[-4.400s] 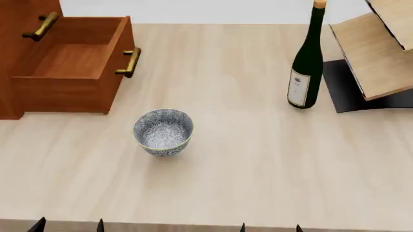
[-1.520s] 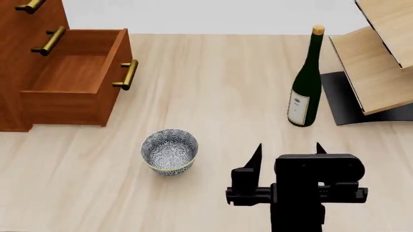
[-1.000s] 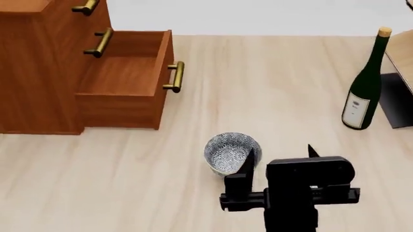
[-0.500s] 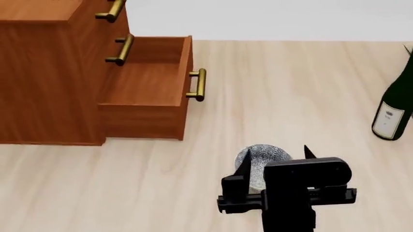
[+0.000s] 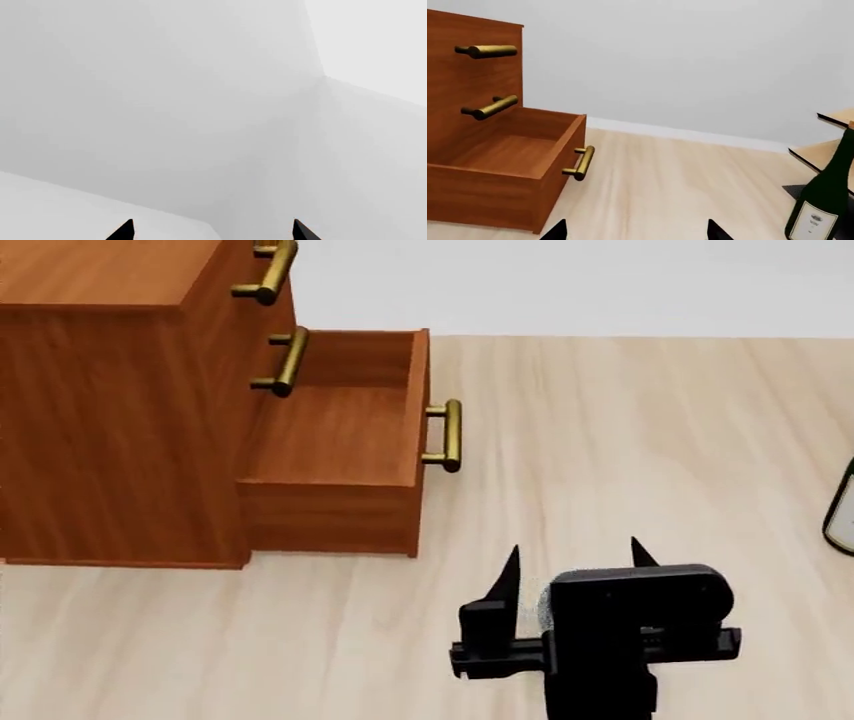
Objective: Close the bottom drawer of the cabinet and open the top drawer.
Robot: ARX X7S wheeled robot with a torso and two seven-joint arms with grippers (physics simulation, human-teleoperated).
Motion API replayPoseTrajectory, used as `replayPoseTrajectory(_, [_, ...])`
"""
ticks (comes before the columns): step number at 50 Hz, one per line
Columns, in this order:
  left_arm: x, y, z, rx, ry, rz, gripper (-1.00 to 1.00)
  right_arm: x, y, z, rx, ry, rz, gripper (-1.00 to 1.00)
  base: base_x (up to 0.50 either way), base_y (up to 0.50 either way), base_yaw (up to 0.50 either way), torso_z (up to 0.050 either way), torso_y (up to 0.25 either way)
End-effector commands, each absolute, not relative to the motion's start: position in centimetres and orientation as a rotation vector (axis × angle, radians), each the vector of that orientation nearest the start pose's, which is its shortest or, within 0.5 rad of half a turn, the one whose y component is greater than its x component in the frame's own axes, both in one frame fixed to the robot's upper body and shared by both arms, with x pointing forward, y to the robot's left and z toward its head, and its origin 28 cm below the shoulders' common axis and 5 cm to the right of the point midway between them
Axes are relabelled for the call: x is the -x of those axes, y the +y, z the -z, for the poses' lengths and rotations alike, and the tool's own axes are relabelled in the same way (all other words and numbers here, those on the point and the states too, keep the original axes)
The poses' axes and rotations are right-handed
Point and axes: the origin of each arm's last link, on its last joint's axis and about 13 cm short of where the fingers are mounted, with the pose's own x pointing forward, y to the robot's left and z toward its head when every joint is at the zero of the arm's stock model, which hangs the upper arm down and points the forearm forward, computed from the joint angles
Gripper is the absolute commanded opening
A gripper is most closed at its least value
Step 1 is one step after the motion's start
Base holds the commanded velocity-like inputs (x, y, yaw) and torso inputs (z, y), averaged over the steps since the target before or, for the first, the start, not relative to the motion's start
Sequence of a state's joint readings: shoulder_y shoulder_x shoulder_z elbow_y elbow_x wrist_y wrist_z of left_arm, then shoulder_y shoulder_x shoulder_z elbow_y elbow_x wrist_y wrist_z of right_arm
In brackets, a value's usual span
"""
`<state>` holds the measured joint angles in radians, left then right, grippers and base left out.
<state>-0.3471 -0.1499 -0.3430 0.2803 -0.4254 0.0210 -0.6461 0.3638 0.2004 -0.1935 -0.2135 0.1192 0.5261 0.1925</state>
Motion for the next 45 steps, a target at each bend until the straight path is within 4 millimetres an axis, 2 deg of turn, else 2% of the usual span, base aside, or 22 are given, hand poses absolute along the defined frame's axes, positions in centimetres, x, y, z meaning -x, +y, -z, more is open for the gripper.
replayPoseTrajectory(1, [-25.63, 29.81, -16.81, 0.493, -0.622, -0.823, 1.0, -27.44, -10.42, -10.87, 0.14, -0.036, 0.015, 1.0, 0.16, 0.1, 0.0, 0.0, 0.0])
replayPoseTrajectory(45, [-25.62, 29.78, -16.78, 0.491, -0.623, -0.813, 1.0, -27.36, -10.49, -10.67, 0.148, -0.04, 0.021, 1.0, 0.17, 0.13, 0.0, 0.0, 0.0])
